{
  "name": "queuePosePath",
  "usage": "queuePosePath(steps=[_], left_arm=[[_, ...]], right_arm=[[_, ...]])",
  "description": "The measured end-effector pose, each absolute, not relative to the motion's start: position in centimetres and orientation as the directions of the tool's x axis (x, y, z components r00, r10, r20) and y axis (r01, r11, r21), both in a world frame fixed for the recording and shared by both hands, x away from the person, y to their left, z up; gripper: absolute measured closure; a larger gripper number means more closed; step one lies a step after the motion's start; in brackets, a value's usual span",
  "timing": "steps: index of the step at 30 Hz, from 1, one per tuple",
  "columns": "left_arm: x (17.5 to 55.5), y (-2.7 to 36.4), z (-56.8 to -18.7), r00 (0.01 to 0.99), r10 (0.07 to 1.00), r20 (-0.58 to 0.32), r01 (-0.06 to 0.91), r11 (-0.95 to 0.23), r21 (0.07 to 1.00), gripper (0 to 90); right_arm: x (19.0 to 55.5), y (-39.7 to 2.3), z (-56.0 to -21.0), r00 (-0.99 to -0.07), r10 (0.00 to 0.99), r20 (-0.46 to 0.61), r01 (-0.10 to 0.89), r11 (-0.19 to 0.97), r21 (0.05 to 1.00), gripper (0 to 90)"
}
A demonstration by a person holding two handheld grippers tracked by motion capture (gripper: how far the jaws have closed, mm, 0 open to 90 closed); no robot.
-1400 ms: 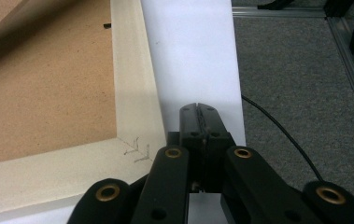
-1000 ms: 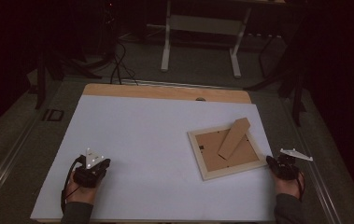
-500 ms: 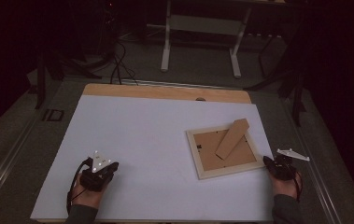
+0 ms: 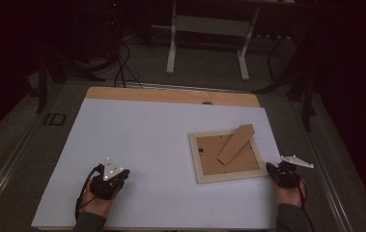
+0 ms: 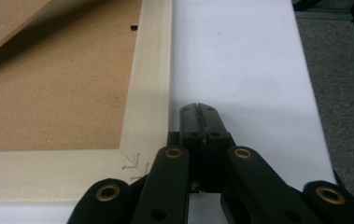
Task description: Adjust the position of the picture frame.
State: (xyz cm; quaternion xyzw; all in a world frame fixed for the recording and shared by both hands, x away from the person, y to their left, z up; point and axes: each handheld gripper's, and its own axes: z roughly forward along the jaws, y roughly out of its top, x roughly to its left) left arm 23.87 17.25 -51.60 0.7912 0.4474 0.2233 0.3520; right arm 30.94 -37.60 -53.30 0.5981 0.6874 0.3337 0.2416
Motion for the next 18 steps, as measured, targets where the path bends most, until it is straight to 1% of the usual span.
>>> queuePosePath(steps=[2, 4, 7, 18], left_arm=[[23.8, 16.9, -51.6, 0.508, 0.861, 0.04, 0.547, -0.358, 0.756, 90.0], [23.9, 16.5, -51.7, 0.517, 0.855, 0.038, 0.548, -0.365, 0.753, 90.0], [23.8, 15.9, -51.7, 0.53, 0.847, 0.028, 0.547, -0.367, 0.752, 90.0], [24.0, 12.1, -51.9, 0.608, 0.794, 0.018, 0.522, -0.417, 0.744, 90.0]], right_arm=[[30.9, -37.3, -53.2, -0.184, 0.98, 0.078, 0.655, 0.063, 0.753, 90.0], [30.9, -36.9, -53.0, -0.183, 0.982, 0.036, 0.654, 0.094, 0.75, 90.0], [30.7, -36.5, -53.0, -0.191, 0.981, 0.026, 0.656, 0.108, 0.747, 90.0], [30.9, -36.3, -53.0, -0.186, 0.982, 0.028, 0.662, 0.104, 0.743, 90.0]])
